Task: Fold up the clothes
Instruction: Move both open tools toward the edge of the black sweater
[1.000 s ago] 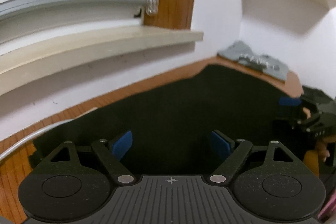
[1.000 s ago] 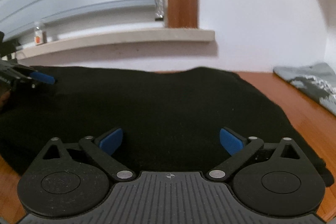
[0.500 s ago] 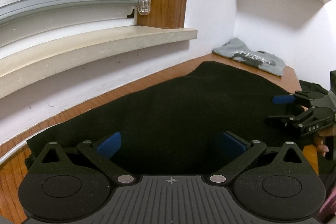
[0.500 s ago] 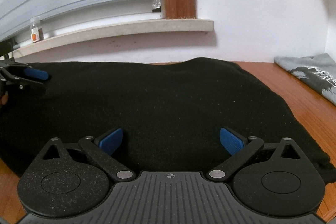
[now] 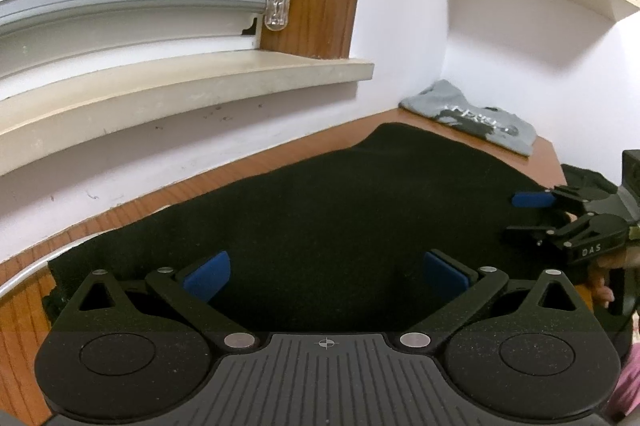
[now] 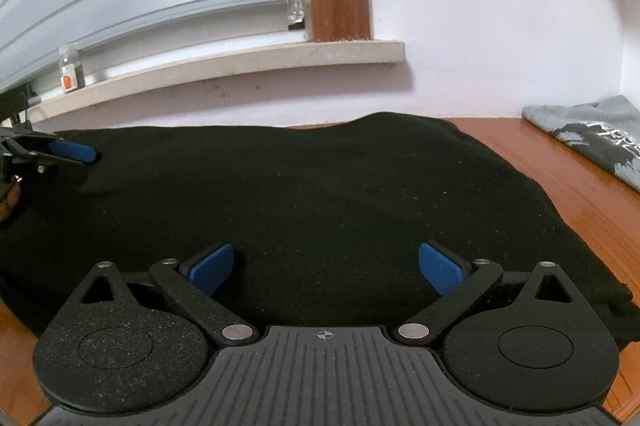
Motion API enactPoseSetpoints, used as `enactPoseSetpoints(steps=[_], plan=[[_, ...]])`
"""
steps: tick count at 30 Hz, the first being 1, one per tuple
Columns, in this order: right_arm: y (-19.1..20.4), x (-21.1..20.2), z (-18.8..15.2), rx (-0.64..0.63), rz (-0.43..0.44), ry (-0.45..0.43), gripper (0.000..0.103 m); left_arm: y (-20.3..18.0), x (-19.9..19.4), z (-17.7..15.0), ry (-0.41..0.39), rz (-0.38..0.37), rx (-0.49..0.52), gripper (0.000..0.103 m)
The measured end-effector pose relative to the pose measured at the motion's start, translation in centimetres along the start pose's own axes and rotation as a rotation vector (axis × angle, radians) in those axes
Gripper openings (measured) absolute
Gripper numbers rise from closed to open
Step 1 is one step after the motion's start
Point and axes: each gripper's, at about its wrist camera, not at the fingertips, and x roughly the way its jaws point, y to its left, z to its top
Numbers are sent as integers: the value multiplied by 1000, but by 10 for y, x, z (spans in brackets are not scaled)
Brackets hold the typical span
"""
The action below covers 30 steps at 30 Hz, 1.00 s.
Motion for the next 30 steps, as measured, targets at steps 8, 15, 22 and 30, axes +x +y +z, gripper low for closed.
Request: enactPoseSetpoints(steps=[8, 15, 22, 30], plan=[[-1, -1, 0, 5, 3, -5, 99, 1, 2, 1, 10, -8, -2, 103], [0, 2, 2, -2, -17, 11, 100, 2, -1, 1, -16, -3, -8, 103], [39, -22, 10, -73, -61, -31, 103, 38, -49, 2, -108, 9, -111, 103], [130, -40, 23, -216, 157, -69, 103, 68, -66, -21, -114, 73, -128, 103]])
